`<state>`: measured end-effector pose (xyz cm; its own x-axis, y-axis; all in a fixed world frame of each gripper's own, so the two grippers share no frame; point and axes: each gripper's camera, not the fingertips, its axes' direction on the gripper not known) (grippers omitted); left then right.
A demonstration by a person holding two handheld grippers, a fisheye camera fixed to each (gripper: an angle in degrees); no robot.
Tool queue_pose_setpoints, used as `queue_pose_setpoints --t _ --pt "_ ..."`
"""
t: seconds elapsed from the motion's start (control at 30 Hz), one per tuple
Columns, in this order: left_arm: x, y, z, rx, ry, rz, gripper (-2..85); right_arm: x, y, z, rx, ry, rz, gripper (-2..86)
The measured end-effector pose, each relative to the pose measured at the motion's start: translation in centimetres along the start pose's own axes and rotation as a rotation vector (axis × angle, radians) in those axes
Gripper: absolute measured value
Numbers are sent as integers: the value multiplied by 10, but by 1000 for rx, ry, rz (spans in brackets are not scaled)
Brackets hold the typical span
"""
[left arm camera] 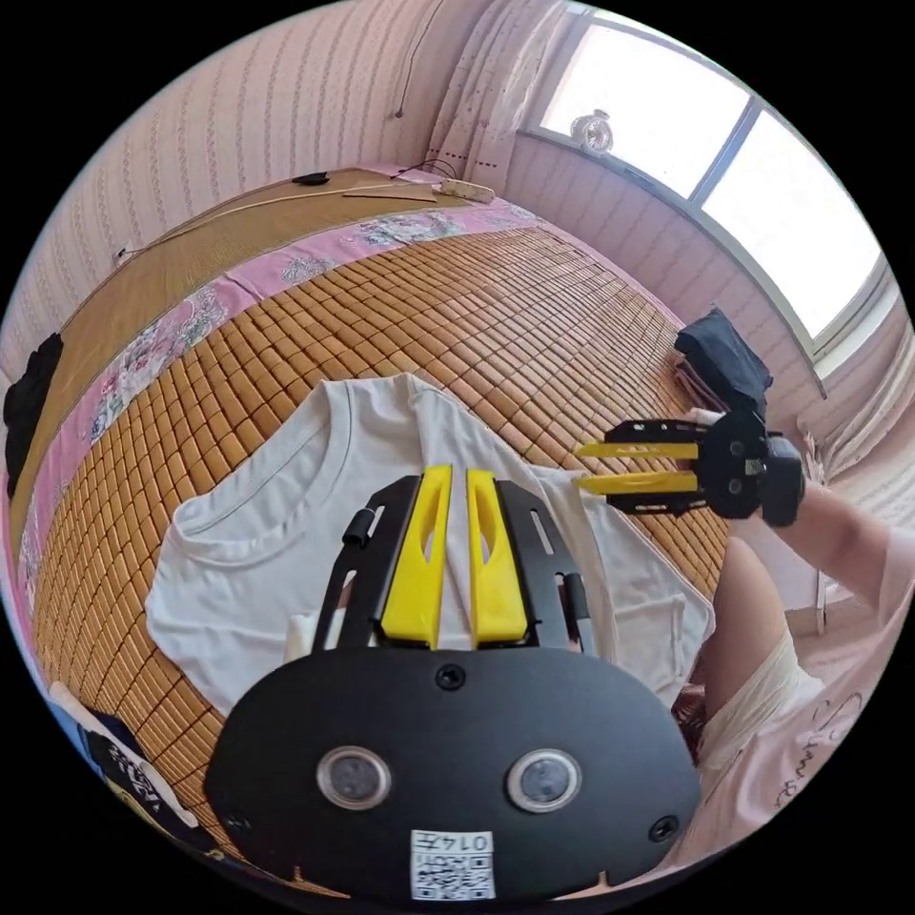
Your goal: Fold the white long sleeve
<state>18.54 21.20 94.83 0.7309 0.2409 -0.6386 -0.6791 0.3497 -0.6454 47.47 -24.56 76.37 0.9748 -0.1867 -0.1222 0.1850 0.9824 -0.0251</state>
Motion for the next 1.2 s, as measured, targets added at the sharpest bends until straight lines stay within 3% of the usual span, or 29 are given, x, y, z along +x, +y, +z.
queue_pose_setpoints --t 0.13,0.27,0.3,0.47,0.63,0.9,1.1,1.2 --pt "-26 -44 36 -45 55 -117 91 14 5 9 7 -106 9 -1" --pt "-44 -63 62 -76 84 -205 38 38 25 4 61 -143 107 -8" --pt "-47 -67 63 -80 97 -196 4 46 33 1 74 -164 145 -8" --pt "-56 -79 50 -59 171 -165 -9 70 62 -6 134 -220 233 -1" --pt "-62 -81 43 -89 134 -152 -10 69 55 -10 176 -201 145 63" --pt "-78 -78 26 9 200 -217 -1 107 72 -13 133 -274 211 3" --pt "-80 -73 22 -37 45 -247 53 138 95 0 112 -392 367 29" --pt "-94 -54 -15 42 54 -249 64 147 106 -5 95 -401 370 36"
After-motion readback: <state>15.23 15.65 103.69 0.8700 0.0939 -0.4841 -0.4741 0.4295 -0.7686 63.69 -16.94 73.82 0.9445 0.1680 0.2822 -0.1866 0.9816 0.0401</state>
